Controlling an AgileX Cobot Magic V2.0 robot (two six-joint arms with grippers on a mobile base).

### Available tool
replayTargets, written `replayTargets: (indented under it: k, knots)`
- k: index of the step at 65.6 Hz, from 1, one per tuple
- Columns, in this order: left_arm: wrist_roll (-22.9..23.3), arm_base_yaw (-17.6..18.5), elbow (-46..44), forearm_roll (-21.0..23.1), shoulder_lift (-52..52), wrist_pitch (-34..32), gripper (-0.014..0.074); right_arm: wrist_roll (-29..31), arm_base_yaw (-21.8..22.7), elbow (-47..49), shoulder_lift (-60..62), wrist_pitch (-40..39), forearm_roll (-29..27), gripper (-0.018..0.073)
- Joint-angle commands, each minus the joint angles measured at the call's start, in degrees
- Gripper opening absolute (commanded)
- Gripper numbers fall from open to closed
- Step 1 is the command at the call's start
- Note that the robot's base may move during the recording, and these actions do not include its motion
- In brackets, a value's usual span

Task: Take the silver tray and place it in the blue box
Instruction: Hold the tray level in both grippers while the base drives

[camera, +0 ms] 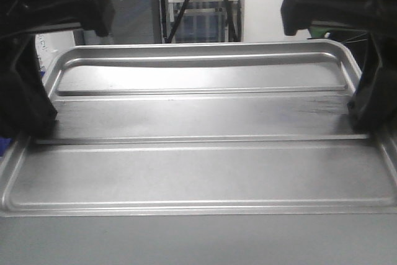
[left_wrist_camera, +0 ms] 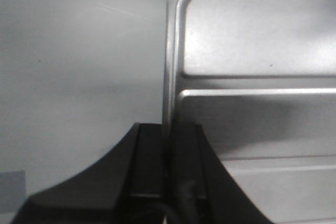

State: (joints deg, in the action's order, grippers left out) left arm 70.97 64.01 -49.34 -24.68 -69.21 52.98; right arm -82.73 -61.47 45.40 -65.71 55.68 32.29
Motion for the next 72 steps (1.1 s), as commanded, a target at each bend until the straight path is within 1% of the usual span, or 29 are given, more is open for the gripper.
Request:
replayTargets:
  k: [1, 47, 72]
  knots:
    - [-0.2, 0.4, -1.3, -2.0, 1.5, 0.9, -0.0104, -0.2, 0.0, 1.3, 1.3, 0.9, 4.0, 0.0056]
    - [-0.2, 0.4, -1.3, -2.0, 1.5, 0.8, -0.0104, -0.2, 0.1, 1.3, 1.3, 1.6, 4.0, 0.0056]
    - [-0.2, 0.4, -1.3, -2.0, 1.5, 0.7, -0.0104, -0.2, 0.1, 1.3, 1.3, 3.7, 4.0, 0.0056]
